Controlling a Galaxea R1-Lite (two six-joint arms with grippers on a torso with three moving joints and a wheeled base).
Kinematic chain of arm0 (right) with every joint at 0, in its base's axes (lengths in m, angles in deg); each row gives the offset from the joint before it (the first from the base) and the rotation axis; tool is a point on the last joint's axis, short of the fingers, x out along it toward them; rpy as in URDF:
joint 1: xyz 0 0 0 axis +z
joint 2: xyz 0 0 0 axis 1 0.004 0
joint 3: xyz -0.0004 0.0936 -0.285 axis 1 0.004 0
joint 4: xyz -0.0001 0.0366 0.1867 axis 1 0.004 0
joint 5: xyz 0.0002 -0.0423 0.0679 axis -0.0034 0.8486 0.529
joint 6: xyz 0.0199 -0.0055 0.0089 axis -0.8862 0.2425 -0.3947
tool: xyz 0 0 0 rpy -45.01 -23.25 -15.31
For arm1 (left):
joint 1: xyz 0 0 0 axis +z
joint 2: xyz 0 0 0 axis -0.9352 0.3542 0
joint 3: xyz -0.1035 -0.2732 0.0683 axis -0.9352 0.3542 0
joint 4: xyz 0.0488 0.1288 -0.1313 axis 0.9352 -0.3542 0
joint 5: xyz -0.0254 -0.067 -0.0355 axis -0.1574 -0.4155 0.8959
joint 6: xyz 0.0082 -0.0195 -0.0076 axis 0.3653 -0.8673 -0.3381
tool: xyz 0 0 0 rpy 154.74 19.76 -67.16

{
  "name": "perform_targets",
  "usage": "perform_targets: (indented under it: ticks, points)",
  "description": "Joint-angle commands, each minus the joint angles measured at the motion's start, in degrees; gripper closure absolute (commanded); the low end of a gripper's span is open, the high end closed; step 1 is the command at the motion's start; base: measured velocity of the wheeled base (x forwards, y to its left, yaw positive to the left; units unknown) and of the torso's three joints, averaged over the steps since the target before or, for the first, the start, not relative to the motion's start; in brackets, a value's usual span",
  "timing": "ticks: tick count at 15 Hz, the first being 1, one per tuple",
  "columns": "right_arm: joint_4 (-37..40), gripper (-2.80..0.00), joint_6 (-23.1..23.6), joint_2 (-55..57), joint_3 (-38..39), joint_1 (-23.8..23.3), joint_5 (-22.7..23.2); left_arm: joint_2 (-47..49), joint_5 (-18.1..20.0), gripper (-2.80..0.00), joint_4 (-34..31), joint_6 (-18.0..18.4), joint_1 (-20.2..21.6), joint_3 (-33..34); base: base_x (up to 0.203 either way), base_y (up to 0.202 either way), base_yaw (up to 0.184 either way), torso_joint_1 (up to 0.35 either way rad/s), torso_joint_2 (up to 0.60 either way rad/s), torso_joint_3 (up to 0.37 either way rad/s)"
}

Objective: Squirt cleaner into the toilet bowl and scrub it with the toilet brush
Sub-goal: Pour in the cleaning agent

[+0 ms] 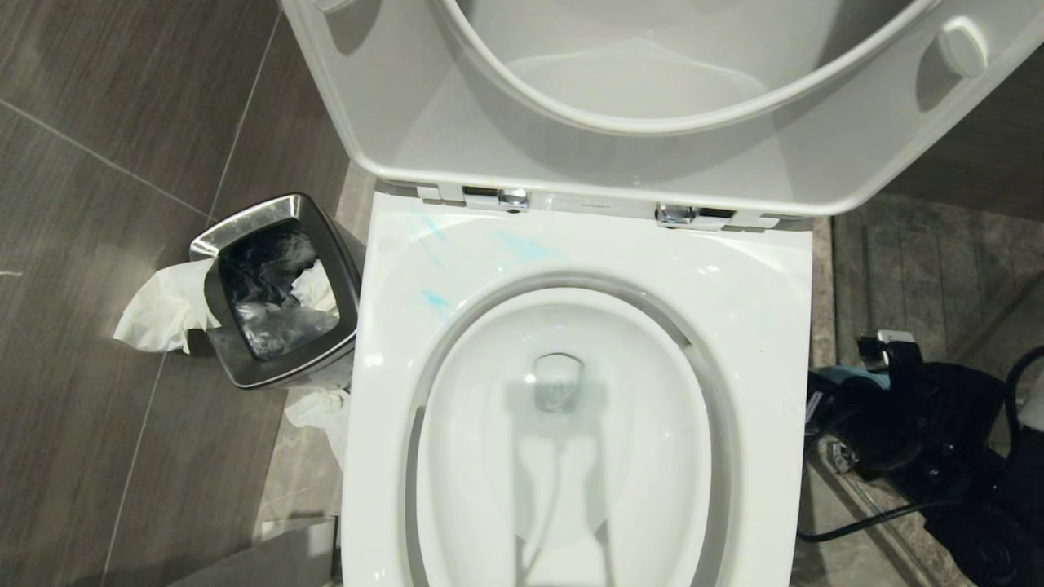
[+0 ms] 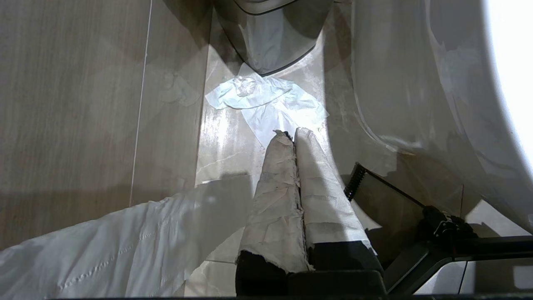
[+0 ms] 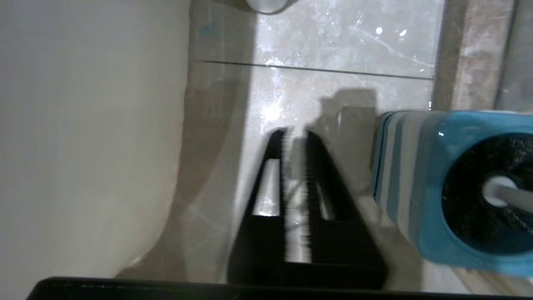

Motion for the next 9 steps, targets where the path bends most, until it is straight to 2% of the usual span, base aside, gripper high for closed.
perform_targets:
  ticks: [1,9]
  points:
    - [-0.6,-2.8,0.4,3.0,-2.4,0.3,-0.3,0.1,0.0,0.0,0.0,0.0,0.0,0.0,0.0,0.0,0.0,0.0,0.0,0.0]
    - [-0.6,-2.8,4.3,10.4,-18.7,0.4,-0.4,0.1,0.0,0.0,0.0,0.0,0.0,0.0,0.0,0.0,0.0,0.0,0.0,0.0]
